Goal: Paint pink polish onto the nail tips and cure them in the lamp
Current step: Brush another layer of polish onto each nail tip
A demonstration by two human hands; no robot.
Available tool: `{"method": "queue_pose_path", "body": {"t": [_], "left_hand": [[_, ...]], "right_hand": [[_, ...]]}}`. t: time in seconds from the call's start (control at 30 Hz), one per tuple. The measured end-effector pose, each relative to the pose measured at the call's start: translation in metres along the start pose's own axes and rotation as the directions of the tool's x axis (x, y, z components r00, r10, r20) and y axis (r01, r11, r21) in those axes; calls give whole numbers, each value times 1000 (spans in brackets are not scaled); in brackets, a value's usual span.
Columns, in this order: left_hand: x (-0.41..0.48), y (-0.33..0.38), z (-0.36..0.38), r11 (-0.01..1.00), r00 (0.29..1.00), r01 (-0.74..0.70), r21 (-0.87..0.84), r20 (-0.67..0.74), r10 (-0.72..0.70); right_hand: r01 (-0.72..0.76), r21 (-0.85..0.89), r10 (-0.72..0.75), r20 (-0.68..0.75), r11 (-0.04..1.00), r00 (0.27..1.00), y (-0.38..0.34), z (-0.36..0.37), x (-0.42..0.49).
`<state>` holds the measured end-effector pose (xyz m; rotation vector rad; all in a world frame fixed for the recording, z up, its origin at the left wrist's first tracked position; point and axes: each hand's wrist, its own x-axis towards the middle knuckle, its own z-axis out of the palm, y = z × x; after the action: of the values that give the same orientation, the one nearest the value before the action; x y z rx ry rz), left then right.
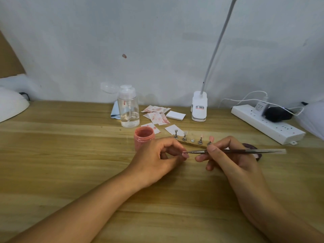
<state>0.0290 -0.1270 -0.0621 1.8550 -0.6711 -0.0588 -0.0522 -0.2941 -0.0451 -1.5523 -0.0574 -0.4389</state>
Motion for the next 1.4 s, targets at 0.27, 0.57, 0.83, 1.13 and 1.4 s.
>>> {"method": "queue_pose_path", "body": {"t": [0.27, 0.57, 0.83, 1.13, 1.4], "left_hand": [[0, -2, -2, 1000, 1000, -22, 13, 13, 22], [0, -4, -3, 999, 999, -32, 14, 10, 32], [0, -4, -5, 999, 999, -34, 12, 13, 34], [0, -4, -5, 999, 999, -32, 9, 21, 32], [0, -4, -5, 999, 1000, -31, 16, 6, 31]], "right_hand": [[8, -4, -8, -7, 1000, 1000, 0, 0, 0], [6, -9, -6, -1, 1000, 1000, -1, 1, 0], [8, 2, -8, -1, 1000, 1000, -3, 2, 0], [9, 6, -9, 0, 1000, 1000, -5, 3, -2], [-35, 9, 35, -79, 999, 996, -3, 1, 0]]}}
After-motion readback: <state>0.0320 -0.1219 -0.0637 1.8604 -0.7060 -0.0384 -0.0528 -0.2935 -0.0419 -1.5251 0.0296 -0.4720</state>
